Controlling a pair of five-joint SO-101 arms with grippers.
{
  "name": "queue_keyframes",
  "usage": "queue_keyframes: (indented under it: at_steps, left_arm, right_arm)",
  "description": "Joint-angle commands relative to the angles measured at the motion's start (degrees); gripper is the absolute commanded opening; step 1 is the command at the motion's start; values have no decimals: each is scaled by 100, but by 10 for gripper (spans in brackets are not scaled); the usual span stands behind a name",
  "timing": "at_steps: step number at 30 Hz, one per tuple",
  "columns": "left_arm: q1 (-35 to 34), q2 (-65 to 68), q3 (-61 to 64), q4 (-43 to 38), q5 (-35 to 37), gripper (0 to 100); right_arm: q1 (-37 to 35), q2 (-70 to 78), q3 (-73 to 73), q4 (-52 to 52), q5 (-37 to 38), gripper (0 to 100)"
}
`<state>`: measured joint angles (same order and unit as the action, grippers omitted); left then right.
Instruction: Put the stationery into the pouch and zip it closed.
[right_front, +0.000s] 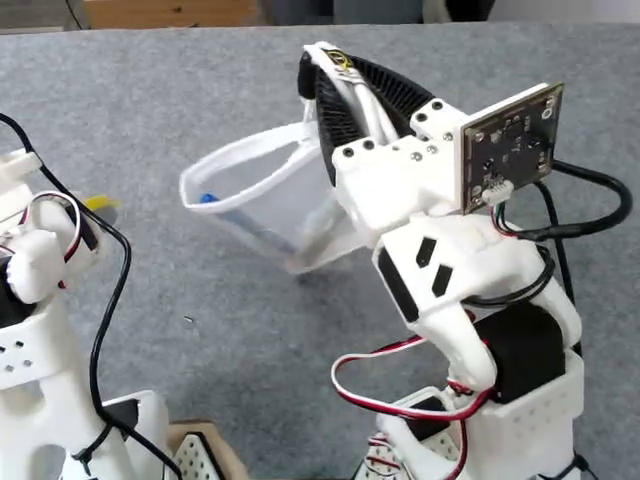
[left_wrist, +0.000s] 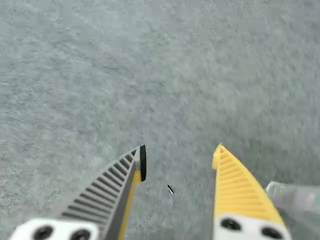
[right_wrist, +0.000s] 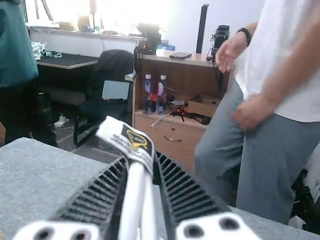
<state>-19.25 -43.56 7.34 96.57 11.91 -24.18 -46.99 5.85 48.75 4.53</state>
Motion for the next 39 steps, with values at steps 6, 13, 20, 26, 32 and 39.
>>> queue_keyframes:
  at_steps: [6,13,20,26,32,39]
  left_arm:
    - [760,-79,-22,308,18,232]
    - [848,-79,-13,325,18,231]
    - [989,-70,-13,290,44,231]
    - [980,-70,-4,281,53,231]
    - [980,-70,127,281,44,231]
    - [971,-70,382,79,53,231]
  right_arm:
    - [440,-101,541,-853,26,11]
    - [448,-92,1033,-1222,-211,11]
    - [193,-154,1007,-457,-220,11]
    - [-651,-277,716,492,-747,11]
    - [-1398,-470,444,1204,-993,11]
    - [-1732,-804,145,1705,-993,11]
